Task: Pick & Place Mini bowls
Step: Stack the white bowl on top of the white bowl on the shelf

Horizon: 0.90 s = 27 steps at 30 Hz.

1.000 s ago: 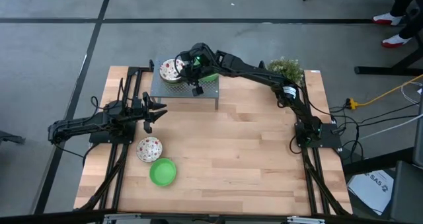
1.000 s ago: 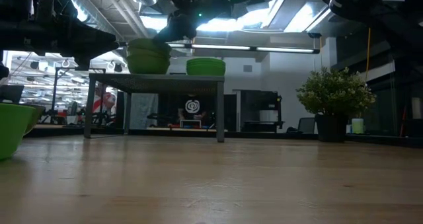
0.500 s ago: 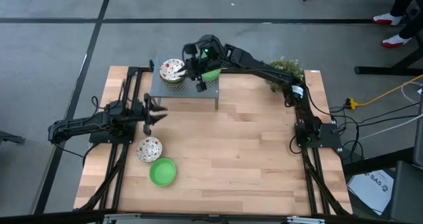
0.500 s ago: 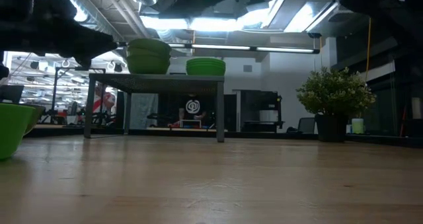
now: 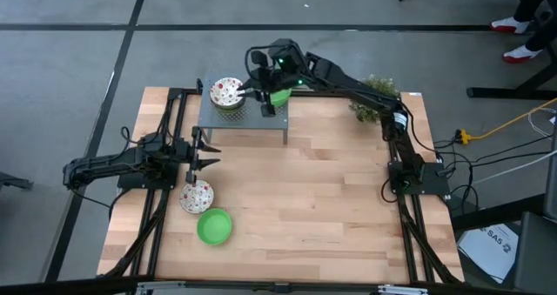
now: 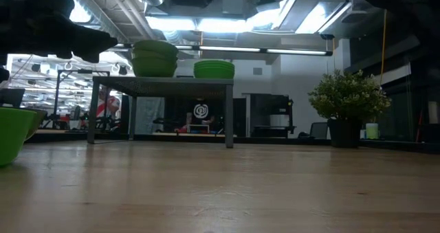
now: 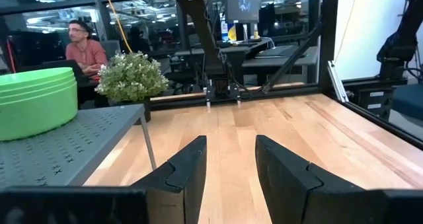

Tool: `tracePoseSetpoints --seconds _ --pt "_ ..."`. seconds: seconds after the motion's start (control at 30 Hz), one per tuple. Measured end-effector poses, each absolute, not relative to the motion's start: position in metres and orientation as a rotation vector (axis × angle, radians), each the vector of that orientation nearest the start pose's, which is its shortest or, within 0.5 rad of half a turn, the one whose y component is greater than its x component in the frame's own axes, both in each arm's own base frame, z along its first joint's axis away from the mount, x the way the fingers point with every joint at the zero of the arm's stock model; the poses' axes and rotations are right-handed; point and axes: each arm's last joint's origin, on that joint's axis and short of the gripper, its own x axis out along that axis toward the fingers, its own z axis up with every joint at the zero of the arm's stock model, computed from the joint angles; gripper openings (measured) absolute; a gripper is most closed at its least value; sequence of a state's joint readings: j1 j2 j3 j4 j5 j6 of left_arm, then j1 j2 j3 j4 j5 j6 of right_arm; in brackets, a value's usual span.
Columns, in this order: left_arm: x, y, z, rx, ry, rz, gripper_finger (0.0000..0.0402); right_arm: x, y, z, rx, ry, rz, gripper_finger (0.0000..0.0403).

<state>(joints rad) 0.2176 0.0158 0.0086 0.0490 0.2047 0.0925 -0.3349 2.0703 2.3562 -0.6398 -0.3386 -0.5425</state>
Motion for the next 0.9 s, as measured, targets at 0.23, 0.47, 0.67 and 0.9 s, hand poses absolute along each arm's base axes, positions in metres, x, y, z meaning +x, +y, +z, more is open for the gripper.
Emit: tracePoseSetpoints --seconds 0.23,0.47,0.67,0.9 --pt "0.096 0.015 0.170 0.101 -0.040 0.015 0.0125 0.433 -0.126 0.431 -0.163 0.337 0.078 0.0075" --pt "0.096 0.015 0.170 0.101 -0.040 0.016 0.0125 0.439 -0.096 0.432 0.036 0.340 0.135 0.0075" --pt "0.096 0.015 0.170 0.095 -0.043 0.020 0.0125 0.442 -0.053 0.437 0.167 0.345 0.238 0.0075" --pt "0.096 0.014 0.179 -0.353 -0.133 -0.038 0.0125 0.445 -0.003 0.431 0.314 0.441 0.309 0.0075"
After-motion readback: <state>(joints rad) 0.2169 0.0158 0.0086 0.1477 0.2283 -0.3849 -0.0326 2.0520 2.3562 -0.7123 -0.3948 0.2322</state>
